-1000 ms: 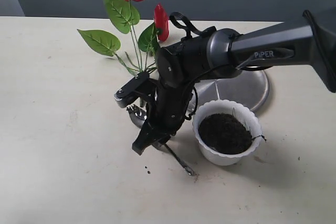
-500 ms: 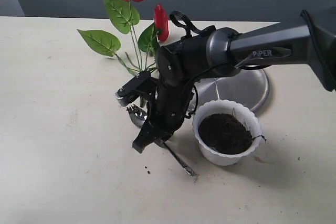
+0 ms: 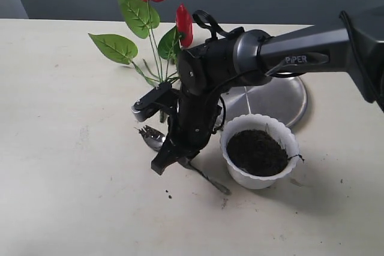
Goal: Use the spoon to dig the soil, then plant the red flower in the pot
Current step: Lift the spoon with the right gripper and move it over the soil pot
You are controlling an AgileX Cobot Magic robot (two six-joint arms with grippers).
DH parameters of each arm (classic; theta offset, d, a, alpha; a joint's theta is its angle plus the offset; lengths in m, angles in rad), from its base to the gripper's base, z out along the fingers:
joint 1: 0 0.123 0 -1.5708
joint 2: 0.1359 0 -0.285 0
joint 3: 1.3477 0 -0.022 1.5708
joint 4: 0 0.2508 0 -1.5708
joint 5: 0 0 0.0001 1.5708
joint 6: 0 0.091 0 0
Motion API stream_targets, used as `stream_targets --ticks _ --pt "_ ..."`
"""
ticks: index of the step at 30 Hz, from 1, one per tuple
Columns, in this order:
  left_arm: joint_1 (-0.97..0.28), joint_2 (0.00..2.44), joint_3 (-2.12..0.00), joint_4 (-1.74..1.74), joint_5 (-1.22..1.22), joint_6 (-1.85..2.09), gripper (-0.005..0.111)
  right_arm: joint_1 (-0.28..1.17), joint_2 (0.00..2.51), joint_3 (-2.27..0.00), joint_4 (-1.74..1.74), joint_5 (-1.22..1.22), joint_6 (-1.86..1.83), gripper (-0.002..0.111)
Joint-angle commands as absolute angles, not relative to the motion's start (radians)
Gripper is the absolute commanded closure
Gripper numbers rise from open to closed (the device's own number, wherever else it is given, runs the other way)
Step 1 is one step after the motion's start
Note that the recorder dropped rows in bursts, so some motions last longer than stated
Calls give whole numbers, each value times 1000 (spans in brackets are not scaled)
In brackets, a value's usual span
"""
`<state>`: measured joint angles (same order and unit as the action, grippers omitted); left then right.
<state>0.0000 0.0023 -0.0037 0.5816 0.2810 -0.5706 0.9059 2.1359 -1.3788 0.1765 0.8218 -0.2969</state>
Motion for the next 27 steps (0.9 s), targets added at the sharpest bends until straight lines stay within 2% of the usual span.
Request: stream_targets --ticks 1,5,10,16,22,27 --pt "1 0 0 581 285 -573 106 909 2153 -1391 306 887 -367 109" --pt "1 0 0 581 285 -573 106 909 2149 -1447 395 924 -436 109" --pt "1 0 0 581 285 -573 106 909 2084 -1531 346 928 -437 109" --pt "1 0 0 581 285 -573 106 909 1934 -1581 101 981 -383 109" --pt "1 0 0 581 285 -573 106 909 1803 -1579 -274 1221 -310 109" --pt "1 0 0 581 285 -573 106 909 1735 -1554 -423 1221 -308 109"
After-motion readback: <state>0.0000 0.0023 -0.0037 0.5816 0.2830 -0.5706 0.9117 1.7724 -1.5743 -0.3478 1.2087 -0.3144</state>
